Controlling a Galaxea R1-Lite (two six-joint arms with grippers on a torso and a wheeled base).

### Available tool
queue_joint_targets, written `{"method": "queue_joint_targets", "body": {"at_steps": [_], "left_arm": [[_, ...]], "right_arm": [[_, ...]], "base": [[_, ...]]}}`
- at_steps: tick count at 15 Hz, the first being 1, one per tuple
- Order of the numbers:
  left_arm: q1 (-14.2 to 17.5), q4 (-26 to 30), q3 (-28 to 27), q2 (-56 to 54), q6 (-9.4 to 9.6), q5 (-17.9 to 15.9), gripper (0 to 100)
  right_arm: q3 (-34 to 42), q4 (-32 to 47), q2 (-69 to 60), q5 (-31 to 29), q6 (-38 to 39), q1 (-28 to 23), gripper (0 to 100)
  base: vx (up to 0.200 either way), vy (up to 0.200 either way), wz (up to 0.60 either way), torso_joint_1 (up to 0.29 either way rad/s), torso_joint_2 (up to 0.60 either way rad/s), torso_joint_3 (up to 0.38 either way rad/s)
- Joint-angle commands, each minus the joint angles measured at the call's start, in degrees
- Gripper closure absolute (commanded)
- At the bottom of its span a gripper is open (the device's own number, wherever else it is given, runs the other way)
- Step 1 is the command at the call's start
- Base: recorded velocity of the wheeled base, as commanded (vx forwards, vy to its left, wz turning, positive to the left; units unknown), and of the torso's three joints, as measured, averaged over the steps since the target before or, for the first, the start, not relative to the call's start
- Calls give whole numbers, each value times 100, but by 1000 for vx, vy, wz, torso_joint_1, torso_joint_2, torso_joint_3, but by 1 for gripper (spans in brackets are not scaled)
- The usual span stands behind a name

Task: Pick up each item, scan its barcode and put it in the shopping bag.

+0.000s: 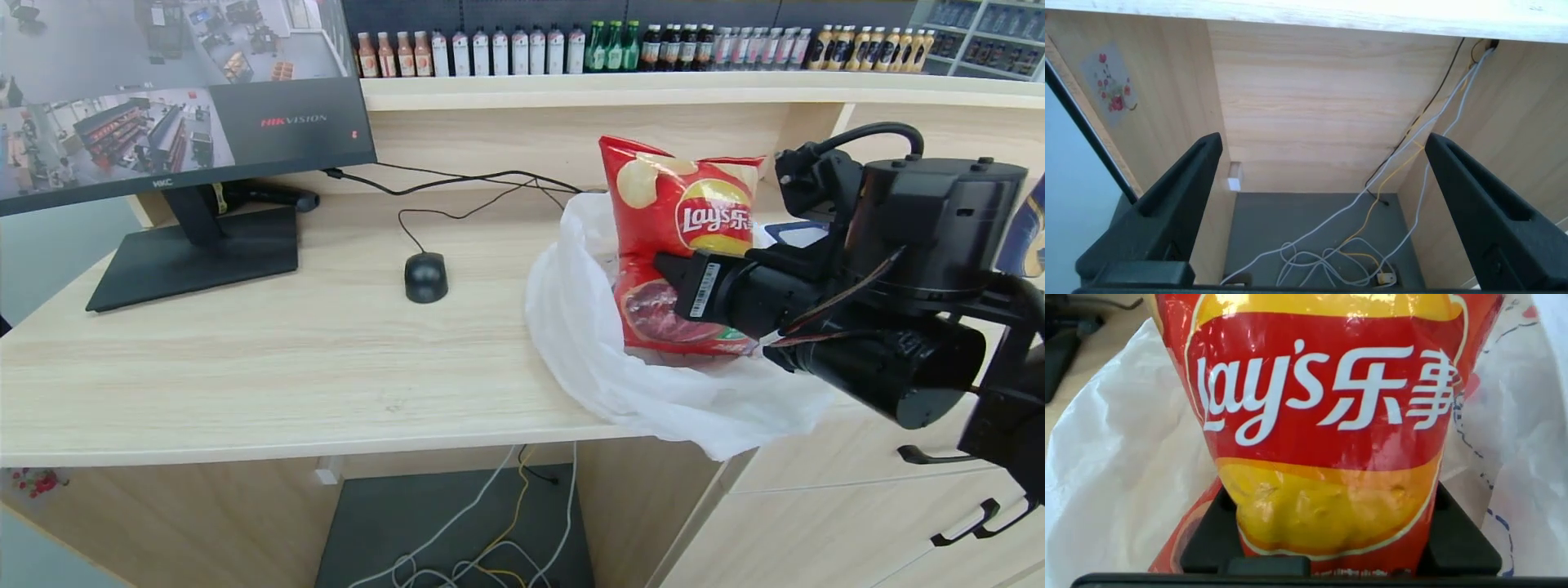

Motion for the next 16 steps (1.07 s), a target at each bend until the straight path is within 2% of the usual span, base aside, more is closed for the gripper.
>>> {"method": "queue_joint_targets", "body": {"at_steps": [1,9,16], "left_arm": [[7,0,0,-2,1,1,0],[-1,0,0,-2,1,1,0],[7,0,0,-2,1,1,0]], "right_arm": [[119,50,-145,15,12,-31,100],[154,252,216,612,39,-418,100],[216,244,418,735,39,-567,100]], "base": [[0,0,0,0,0,0],[0,0,0,0,0,0],[0,0,0,0,0,0]]}}
